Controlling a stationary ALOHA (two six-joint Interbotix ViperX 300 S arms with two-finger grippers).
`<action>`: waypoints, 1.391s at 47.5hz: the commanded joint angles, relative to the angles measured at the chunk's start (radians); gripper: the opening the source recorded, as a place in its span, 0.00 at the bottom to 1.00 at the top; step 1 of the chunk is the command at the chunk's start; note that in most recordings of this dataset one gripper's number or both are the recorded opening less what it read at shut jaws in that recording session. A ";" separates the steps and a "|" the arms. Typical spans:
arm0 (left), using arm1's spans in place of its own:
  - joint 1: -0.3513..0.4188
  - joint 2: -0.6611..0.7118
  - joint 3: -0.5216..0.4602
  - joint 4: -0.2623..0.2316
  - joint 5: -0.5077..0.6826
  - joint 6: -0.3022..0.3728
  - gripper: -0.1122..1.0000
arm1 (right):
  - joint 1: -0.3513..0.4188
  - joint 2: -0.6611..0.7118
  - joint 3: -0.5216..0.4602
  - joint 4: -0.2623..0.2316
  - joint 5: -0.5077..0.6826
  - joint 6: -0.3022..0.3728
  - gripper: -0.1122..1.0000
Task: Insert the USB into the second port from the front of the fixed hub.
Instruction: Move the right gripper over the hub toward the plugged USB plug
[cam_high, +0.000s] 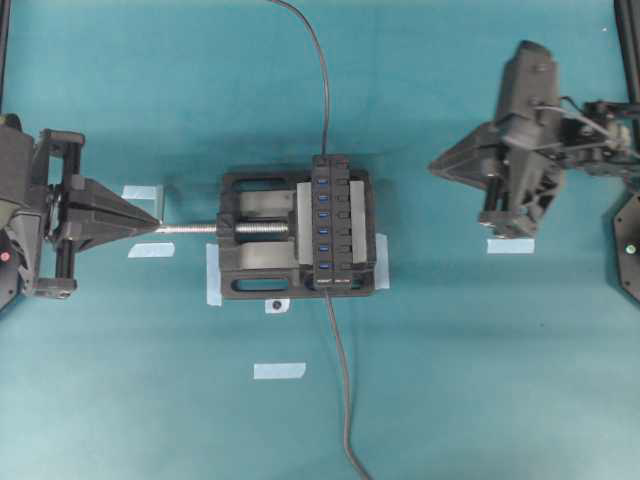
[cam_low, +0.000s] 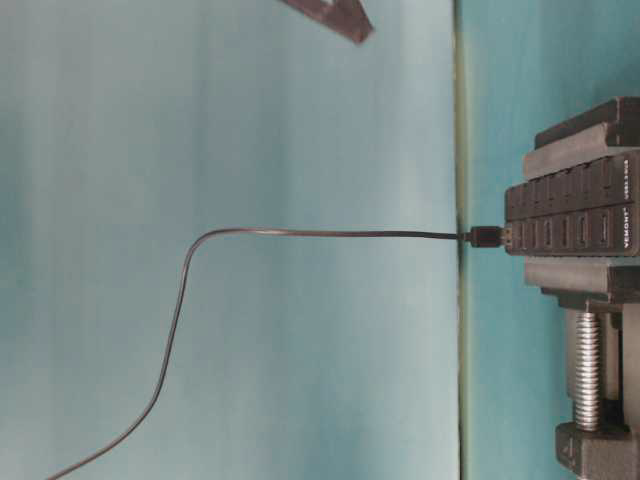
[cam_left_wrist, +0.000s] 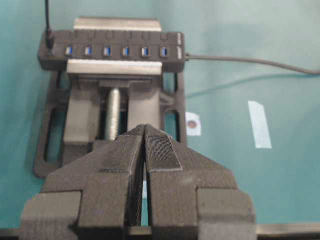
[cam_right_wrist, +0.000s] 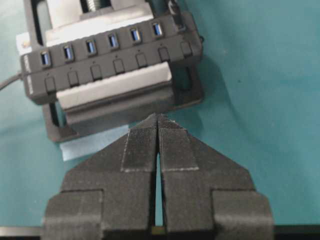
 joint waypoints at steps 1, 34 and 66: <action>0.003 0.002 -0.023 0.002 -0.005 -0.002 0.10 | -0.003 0.025 -0.044 -0.002 -0.003 -0.020 0.09; 0.008 0.003 -0.017 0.002 0.048 -0.021 0.10 | -0.026 0.255 -0.186 -0.003 0.005 -0.097 0.09; 0.008 0.005 -0.014 0.002 0.048 -0.020 0.10 | -0.040 0.388 -0.281 -0.003 0.005 -0.161 0.09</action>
